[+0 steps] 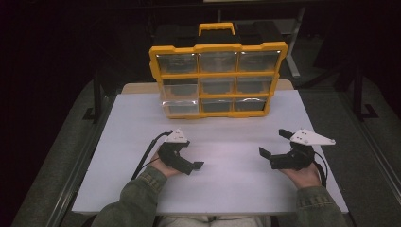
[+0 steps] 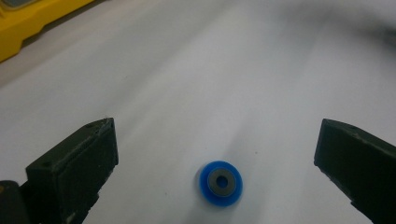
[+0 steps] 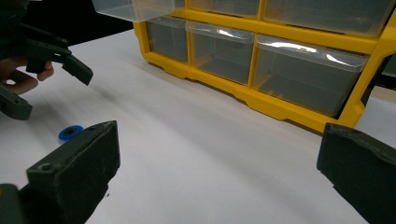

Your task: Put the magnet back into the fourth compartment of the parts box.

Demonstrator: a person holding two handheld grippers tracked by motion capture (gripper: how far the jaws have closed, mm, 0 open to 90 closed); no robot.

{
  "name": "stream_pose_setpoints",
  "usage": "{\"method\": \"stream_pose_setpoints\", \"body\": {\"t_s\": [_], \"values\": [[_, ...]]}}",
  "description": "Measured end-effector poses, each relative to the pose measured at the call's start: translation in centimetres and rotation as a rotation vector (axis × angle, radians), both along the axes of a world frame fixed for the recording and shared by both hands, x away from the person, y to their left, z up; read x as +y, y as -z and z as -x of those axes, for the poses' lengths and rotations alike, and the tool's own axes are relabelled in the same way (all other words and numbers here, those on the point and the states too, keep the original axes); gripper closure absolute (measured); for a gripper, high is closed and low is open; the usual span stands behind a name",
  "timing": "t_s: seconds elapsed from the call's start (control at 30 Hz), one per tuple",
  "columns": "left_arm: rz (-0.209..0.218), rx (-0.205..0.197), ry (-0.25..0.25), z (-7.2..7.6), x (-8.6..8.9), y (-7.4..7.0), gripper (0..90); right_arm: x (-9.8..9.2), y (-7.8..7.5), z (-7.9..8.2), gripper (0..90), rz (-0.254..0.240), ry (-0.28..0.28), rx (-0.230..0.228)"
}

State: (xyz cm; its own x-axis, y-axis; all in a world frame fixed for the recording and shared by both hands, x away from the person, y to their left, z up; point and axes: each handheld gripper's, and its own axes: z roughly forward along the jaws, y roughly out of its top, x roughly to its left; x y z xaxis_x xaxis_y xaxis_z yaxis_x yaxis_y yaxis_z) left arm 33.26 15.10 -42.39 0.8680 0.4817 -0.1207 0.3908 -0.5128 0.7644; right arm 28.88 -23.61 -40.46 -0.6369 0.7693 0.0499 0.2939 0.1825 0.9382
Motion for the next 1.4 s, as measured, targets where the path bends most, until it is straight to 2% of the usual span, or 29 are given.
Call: {"method": "stream_pose_setpoints", "body": {"t_s": [0.67,1.0,1.17,1.23,1.4], "values": [[-0.059,0.029,0.016,0.1,-0.5,1.1,0.0,0.1,0.1,0.0,0.0,0.005,-0.004,0.003],[-0.126,0.039,0.027,0.3,-1.1,1.8,0.0,0.1,0.1,0.0,0.0,0.006,-0.006,0.004],[-0.127,0.041,0.026,0.3,-1.1,1.9,0.2,0.1,0.1,0.0,0.0,0.005,-0.005,0.003],[-0.12,0.037,0.028,0.4,-1.0,1.9,4.5,0.1,0.1,0.0,0.0,0.006,-0.006,0.004],[-0.128,0.044,0.034,0.4,-1.1,2.0,6.5,0.1,0.1,0.0,0.0,0.006,-0.006,0.005]]}}
